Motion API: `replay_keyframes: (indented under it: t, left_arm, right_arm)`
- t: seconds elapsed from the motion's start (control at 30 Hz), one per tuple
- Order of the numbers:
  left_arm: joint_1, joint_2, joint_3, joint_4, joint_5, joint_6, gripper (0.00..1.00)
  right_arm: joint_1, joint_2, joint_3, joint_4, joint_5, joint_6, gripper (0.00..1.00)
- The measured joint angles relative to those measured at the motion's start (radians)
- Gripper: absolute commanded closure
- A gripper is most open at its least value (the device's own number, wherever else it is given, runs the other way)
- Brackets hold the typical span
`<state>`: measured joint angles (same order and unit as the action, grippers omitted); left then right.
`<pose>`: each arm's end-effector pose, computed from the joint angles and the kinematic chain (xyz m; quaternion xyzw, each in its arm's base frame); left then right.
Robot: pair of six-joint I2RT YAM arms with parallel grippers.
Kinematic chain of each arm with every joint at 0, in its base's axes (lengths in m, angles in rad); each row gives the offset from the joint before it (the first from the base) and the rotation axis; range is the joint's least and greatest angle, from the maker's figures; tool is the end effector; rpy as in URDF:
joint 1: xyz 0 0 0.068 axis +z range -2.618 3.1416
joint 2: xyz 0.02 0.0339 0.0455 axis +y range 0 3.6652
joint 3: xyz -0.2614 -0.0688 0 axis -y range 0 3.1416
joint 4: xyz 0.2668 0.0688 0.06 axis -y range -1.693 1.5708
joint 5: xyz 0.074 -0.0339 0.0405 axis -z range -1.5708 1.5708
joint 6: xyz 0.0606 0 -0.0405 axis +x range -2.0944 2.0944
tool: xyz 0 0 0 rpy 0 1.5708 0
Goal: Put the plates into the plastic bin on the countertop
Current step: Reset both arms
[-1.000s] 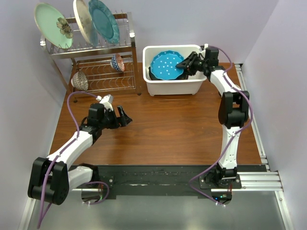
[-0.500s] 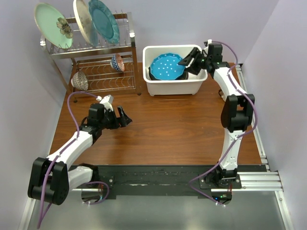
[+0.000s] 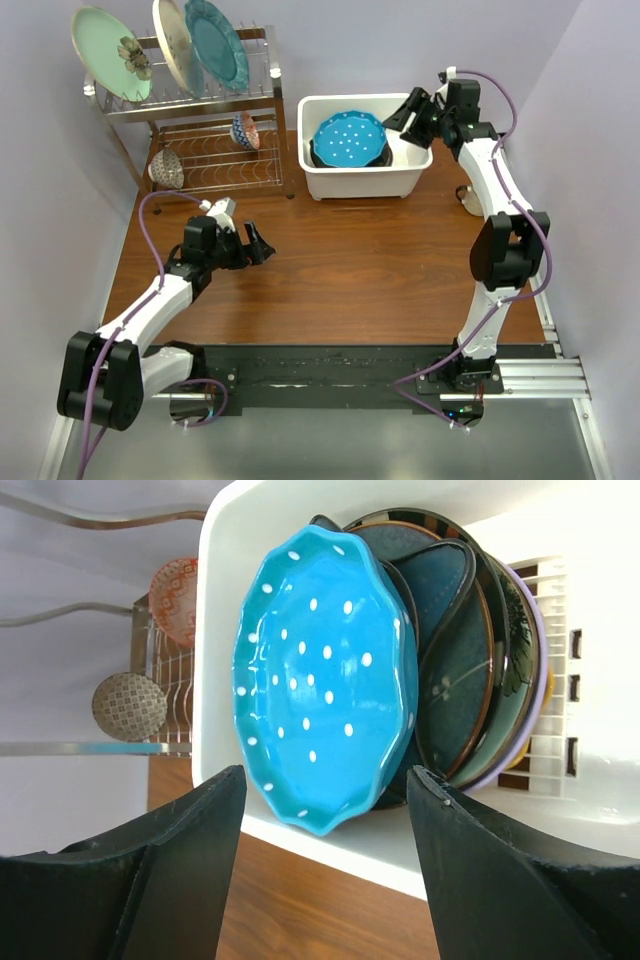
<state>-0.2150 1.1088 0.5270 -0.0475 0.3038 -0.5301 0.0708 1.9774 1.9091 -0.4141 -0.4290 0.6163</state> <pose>0.2559 -0.0744 0.1734 -0.0704 0.8808 -0.2888 0.3685 0.5050 0.0611 0.3353 0.1191 0.8347 0.3419 0.4150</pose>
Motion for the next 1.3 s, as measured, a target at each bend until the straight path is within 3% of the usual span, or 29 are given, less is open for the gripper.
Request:
replay_keyframes:
  t: [0.23, 0.87, 1.3]
  left_arm:
    - [0.000, -0.020, 0.000, -0.035, -0.061, 0.001, 0.00]
    - [-0.017, -0.071, 0.032, -0.106, -0.195, 0.027, 0.00]
    - [-0.121, -0.080, 0.072, -0.155, -0.362, 0.042, 0.00]
  right_arm:
    - [0.000, -0.099, -0.032, -0.061, 0.044, -0.080, 0.23]
    - [0.000, -0.517, -0.430, -0.114, 0.179, -0.219, 0.01]
    - [0.000, -0.752, -0.797, -0.090, 0.283, -0.260, 0.01]
